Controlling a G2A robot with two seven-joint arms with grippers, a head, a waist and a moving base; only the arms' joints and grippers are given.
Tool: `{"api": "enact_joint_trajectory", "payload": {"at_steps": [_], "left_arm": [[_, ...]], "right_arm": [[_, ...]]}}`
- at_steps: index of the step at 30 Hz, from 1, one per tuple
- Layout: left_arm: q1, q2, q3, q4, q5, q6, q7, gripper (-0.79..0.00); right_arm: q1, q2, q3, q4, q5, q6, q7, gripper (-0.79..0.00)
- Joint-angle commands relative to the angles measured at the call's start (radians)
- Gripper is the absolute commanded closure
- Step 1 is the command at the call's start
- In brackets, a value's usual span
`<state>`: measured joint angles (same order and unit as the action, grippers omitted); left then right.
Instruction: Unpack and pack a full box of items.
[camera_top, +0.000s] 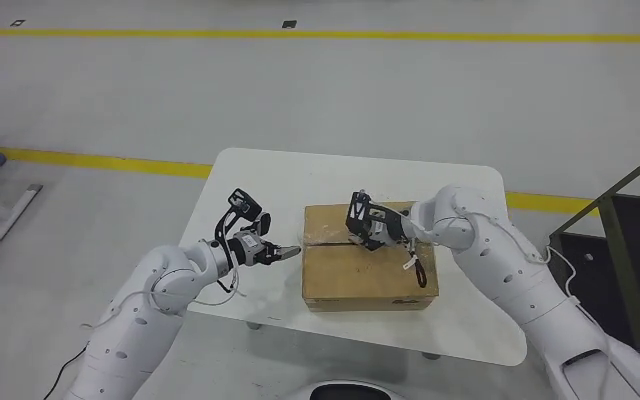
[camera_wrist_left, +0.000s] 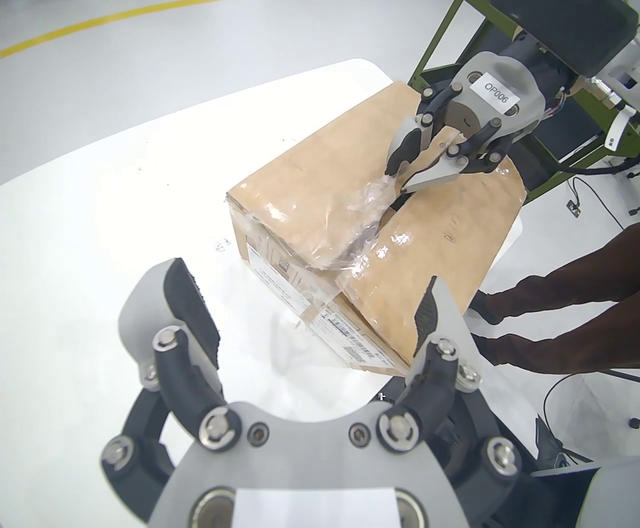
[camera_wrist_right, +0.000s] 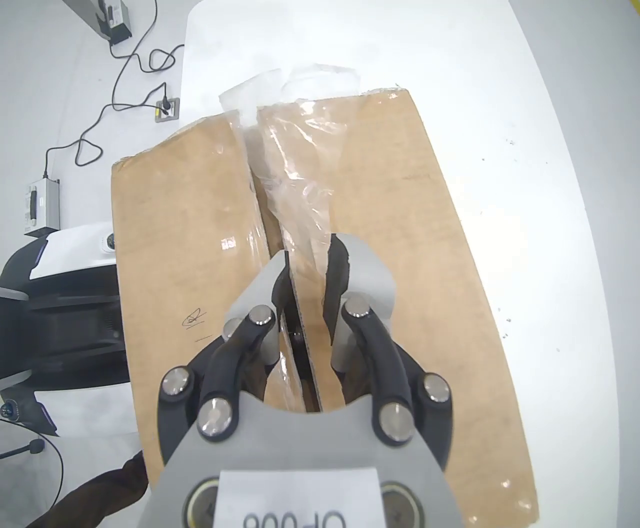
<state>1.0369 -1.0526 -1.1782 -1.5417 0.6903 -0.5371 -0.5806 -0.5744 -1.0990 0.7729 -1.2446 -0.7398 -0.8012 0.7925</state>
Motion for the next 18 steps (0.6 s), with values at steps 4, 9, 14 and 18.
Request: {"api": "enact_joint_trajectory", "payload": {"at_steps": [4, 9, 14, 18], "left_arm": [[0.005, 0.001, -0.002, -0.003, -0.001, -0.001, -0.001, -0.785], [0.008, 0.002, 0.000, -0.004, -0.002, -0.003, -0.003, -0.785], [0.006, 0.001, 0.003, -0.005, -0.003, -0.005, -0.004, -0.785], [0.003, 0.001, 0.007, -0.005, -0.001, -0.007, -0.006, -0.785]], "right_arm": [[0.018, -0.007, -0.012, 0.013, 0.001, -0.003, 0.000, 0.000], [-0.004, 0.009, 0.020, -0.035, -0.010, -0.002, 0.011, 0.000], [-0.057, 0.037, 0.076, -0.126, -0.019, 0.003, 0.041, 0.000], [-0.101, 0.058, 0.112, -0.204, -0.042, 0.009, 0.085, 0.000]]}}
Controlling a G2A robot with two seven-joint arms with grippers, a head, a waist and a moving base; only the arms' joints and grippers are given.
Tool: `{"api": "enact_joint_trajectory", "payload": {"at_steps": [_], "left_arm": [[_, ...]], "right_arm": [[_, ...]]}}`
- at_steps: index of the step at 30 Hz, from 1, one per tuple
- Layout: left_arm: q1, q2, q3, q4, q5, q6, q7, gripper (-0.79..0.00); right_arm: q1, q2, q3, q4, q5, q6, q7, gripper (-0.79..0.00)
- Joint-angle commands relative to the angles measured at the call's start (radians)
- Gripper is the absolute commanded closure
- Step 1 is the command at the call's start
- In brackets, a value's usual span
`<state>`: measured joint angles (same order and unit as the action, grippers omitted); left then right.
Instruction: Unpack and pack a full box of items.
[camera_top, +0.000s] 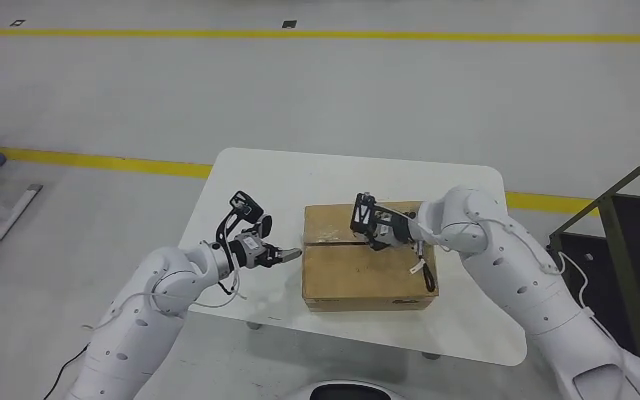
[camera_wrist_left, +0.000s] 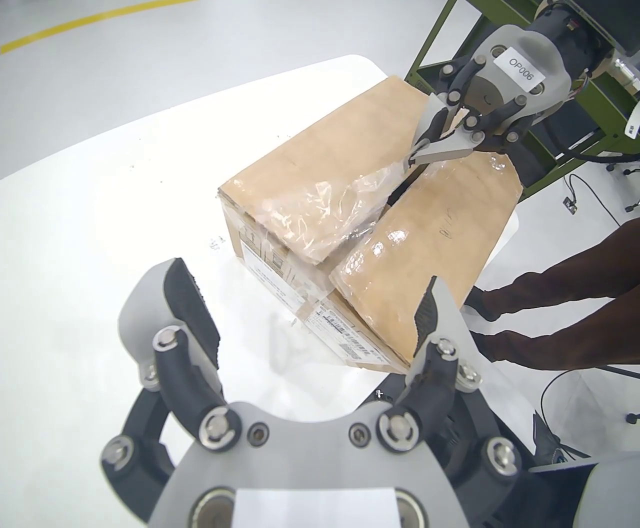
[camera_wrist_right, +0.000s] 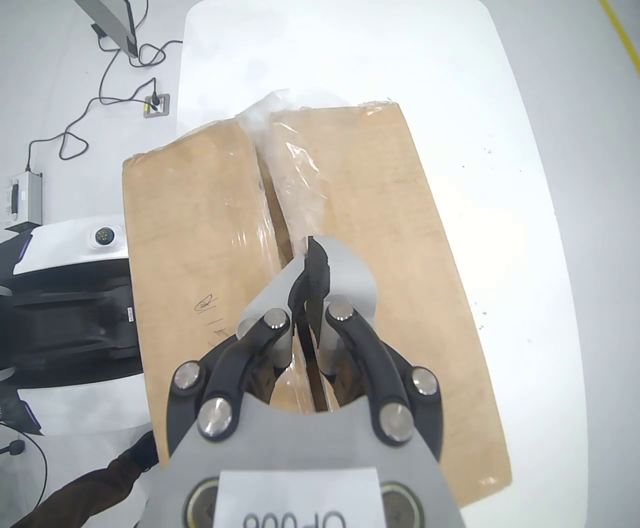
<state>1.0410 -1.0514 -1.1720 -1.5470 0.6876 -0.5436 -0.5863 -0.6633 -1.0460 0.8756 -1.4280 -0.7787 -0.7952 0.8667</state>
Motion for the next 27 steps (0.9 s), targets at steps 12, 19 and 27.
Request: {"api": "enact_joint_trajectory", "payload": {"at_steps": [12, 19, 27], "left_arm": [[-0.007, -0.001, 0.011, 0.005, 0.000, 0.003, -0.008, -0.785], [-0.009, -0.002, 0.015, 0.007, 0.001, 0.006, -0.008, -0.785], [-0.009, -0.002, 0.018, 0.009, 0.001, 0.010, -0.004, -0.785]], "right_arm": [[-0.071, 0.030, 0.034, -0.080, -0.076, -0.003, 0.036, 0.000], [-0.061, 0.026, 0.007, -0.047, -0.119, -0.006, 0.022, 0.000], [-0.038, 0.018, -0.019, -0.016, -0.126, -0.007, 0.013, 0.000]]}}
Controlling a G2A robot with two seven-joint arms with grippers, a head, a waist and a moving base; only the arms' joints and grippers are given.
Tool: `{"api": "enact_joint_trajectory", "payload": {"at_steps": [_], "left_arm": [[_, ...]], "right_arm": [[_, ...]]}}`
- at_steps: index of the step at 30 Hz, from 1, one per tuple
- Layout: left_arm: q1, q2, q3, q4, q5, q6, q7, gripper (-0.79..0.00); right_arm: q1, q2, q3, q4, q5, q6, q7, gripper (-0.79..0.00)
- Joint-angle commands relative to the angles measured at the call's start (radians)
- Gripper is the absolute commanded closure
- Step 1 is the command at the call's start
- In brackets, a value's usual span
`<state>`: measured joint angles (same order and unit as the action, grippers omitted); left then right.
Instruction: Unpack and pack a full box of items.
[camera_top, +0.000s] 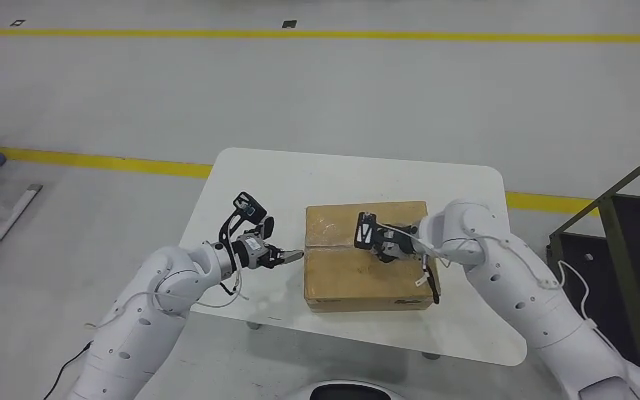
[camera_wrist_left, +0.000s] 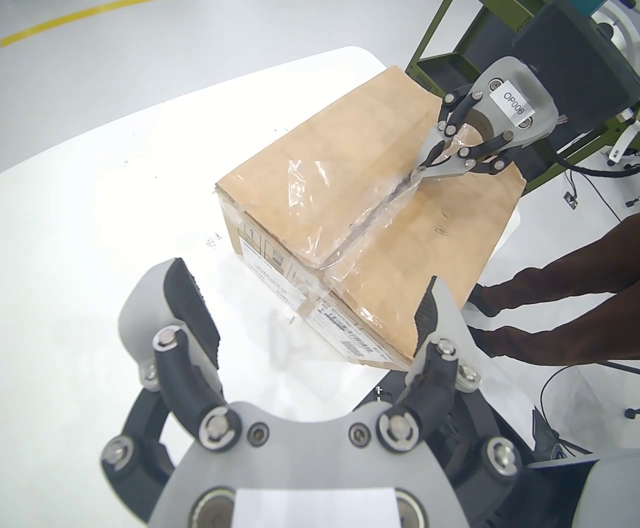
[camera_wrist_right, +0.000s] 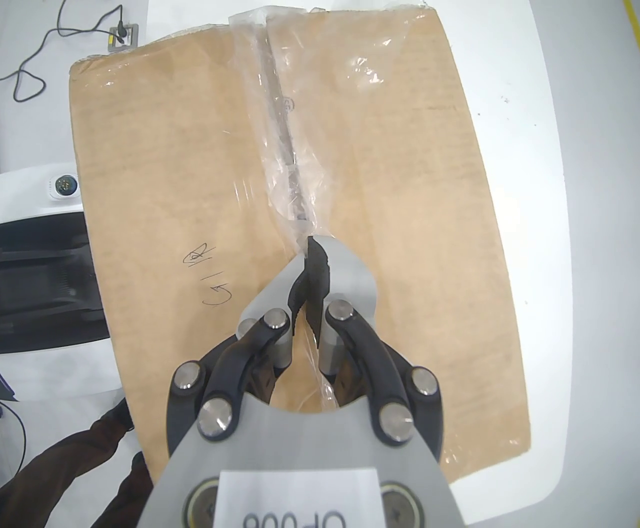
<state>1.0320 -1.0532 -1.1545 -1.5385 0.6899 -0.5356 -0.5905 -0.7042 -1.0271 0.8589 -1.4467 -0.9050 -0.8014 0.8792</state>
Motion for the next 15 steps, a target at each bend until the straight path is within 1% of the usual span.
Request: {"api": "enact_joint_trajectory", "payload": {"at_steps": [1, 2, 4, 5, 6, 9, 15], "left_arm": [[0.000, 0.000, 0.001, 0.000, -0.001, 0.002, 0.000, -0.785], [-0.001, 0.000, 0.001, 0.000, -0.001, 0.001, -0.001, -0.785], [-0.001, 0.000, 0.002, 0.000, -0.001, 0.000, 0.001, -0.785], [-0.002, 0.000, 0.003, 0.001, -0.001, -0.001, 0.002, -0.785], [-0.002, -0.001, 0.003, 0.002, -0.002, 0.000, 0.001, -0.785], [-0.003, -0.001, 0.004, 0.002, -0.003, -0.001, 0.000, -0.785], [-0.003, -0.001, 0.006, 0.003, -0.002, -0.004, 0.003, -0.785]], "right_arm": [[0.006, -0.001, -0.003, 0.003, 0.000, -0.001, 0.000, 0.000], [0.008, -0.001, -0.003, 0.003, 0.001, -0.001, 0.001, 0.000], [0.010, 0.000, -0.002, 0.000, 0.003, -0.001, 0.003, -0.055], [0.011, 0.001, 0.000, -0.004, 0.003, -0.003, 0.005, -0.166], [0.010, 0.002, 0.002, -0.007, 0.004, -0.004, 0.006, -0.215], [0.006, 0.007, 0.013, -0.018, 0.005, -0.007, 0.013, -0.262], [-0.014, 0.019, 0.038, -0.040, 0.006, -0.010, 0.024, -0.289]]}}
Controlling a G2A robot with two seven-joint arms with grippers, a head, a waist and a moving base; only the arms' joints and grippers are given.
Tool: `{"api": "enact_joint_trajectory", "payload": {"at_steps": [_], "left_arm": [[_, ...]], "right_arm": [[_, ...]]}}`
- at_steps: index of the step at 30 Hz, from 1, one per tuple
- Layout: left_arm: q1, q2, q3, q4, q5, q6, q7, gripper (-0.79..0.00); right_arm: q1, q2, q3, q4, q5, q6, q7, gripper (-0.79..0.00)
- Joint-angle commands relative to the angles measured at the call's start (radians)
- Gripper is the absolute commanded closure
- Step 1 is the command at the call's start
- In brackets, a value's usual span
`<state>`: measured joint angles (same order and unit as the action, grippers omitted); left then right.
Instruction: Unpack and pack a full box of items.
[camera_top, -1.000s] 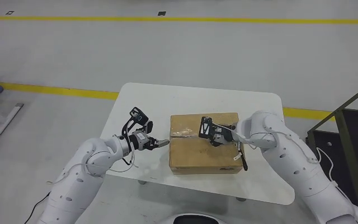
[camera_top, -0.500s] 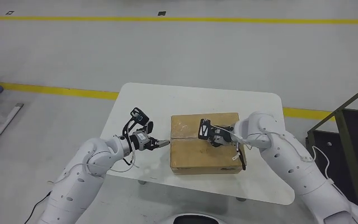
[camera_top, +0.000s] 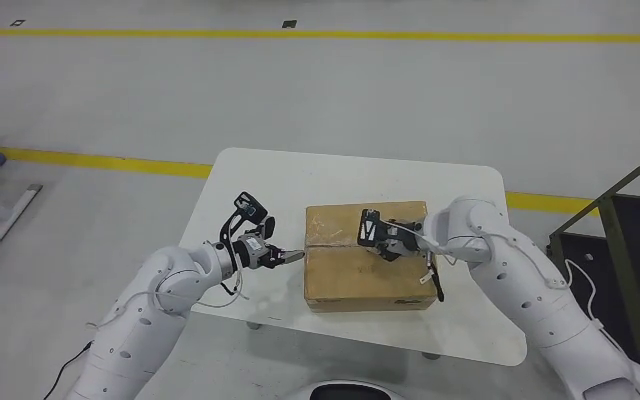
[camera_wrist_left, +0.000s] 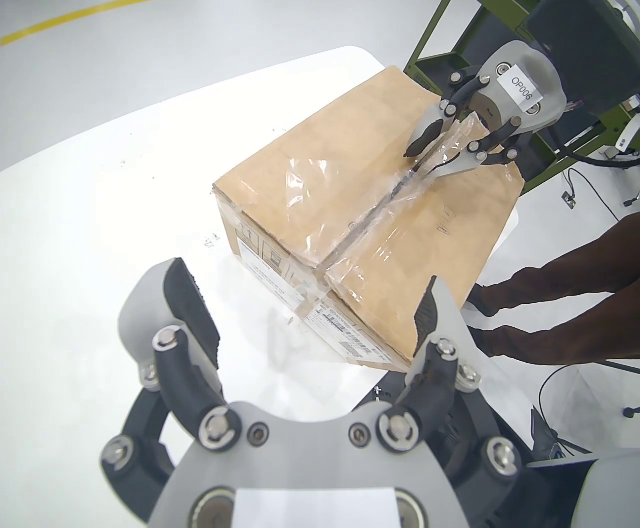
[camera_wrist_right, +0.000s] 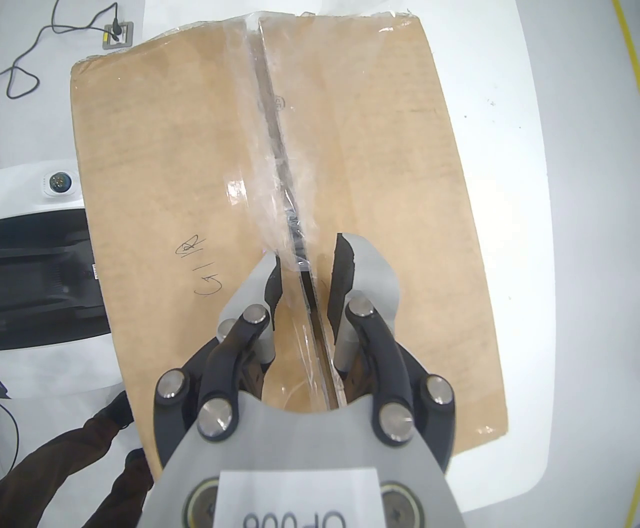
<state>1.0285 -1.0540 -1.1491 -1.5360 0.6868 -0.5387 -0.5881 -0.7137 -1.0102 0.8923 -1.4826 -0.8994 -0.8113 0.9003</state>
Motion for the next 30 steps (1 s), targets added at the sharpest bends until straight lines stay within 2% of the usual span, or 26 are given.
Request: {"api": "enact_joint_trajectory", "payload": {"at_steps": [1, 6, 11, 13, 15, 17, 22, 26, 30], "left_arm": [[0.000, 0.000, 0.001, 0.000, 0.001, -0.002, 0.000, -0.785], [0.001, 0.000, 0.001, 0.000, 0.001, -0.002, 0.000, -0.785], [0.004, 0.002, -0.005, -0.003, 0.003, -0.006, 0.000, -0.785], [0.006, 0.003, -0.011, -0.004, 0.002, -0.005, 0.002, -0.785], [0.010, 0.004, -0.016, -0.005, 0.003, -0.004, 0.004, -0.785], [0.013, 0.005, -0.019, -0.007, 0.003, -0.003, 0.006, -0.785], [0.017, 0.006, -0.021, -0.012, 0.003, 0.002, 0.009, -0.785], [0.018, 0.006, -0.023, -0.014, 0.005, 0.002, 0.011, -0.785], [0.018, 0.006, -0.023, -0.014, 0.005, 0.002, 0.011, -0.785]], "right_arm": [[-0.008, 0.005, 0.010, -0.009, 0.000, -0.002, 0.005, -0.292], [-0.031, 0.021, 0.049, -0.033, 0.007, -0.009, 0.014, -0.332], [-0.069, 0.044, 0.138, -0.049, 0.092, -0.046, -0.046, -0.305], [-0.090, 0.054, 0.186, -0.054, 0.168, -0.088, -0.107, -0.182], [-0.105, 0.061, 0.214, -0.062, 0.223, -0.112, -0.133, 0.000], [-0.113, 0.064, 0.221, -0.067, 0.287, -0.121, -0.159, 0.000], [-0.077, 0.045, 0.141, -0.057, 0.348, -0.036, -0.153, 0.000], [-0.017, 0.009, 0.023, 0.008, 0.379, 0.032, -0.159, 0.000], [0.053, -0.033, -0.082, 0.106, 0.374, 0.046, -0.179, 0.000]]}}
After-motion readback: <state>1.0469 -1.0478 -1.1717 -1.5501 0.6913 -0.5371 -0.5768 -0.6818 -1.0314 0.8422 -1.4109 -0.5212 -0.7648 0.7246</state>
